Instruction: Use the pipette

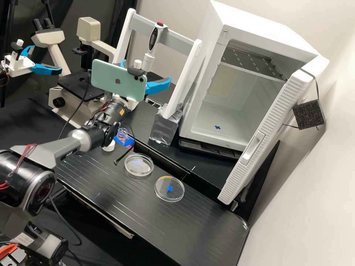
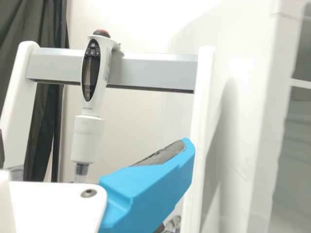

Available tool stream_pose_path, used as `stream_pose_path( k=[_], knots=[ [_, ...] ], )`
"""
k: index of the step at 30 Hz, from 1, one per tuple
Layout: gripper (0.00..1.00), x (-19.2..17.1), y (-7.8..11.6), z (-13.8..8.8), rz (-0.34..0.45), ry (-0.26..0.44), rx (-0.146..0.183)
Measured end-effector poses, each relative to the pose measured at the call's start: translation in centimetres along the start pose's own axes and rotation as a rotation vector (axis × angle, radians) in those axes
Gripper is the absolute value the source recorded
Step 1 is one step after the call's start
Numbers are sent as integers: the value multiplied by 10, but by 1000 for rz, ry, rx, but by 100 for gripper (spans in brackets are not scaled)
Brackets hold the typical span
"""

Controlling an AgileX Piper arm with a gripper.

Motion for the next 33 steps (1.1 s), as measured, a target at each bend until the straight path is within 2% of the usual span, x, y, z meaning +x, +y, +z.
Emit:
stream_pose_path(
  k=[4, 7, 12, 14, 15, 18, 20, 26, 28, 33],
  knots=[
    [100, 20, 5, -9, -8, -12, 0],
    [100, 29, 7, -14, -25, -18, -12],
    [100, 44, 3, -21, -44, -28, -31],
    [100, 48, 0, -22, -55, -41, -27],
    [0, 50, -1, -23, -59, -42, -31],
    [0, 56, -4, -24, -69, -53, -30],
    [0, 59, -6, -22, -72, -63, -17],
    [0, 62, -6, -22, -81, -74, -16],
    [0, 63, -5, -23, -79, -73, -24],
    [0, 65, -2, -24, -67, -81, -14]
  ],
)
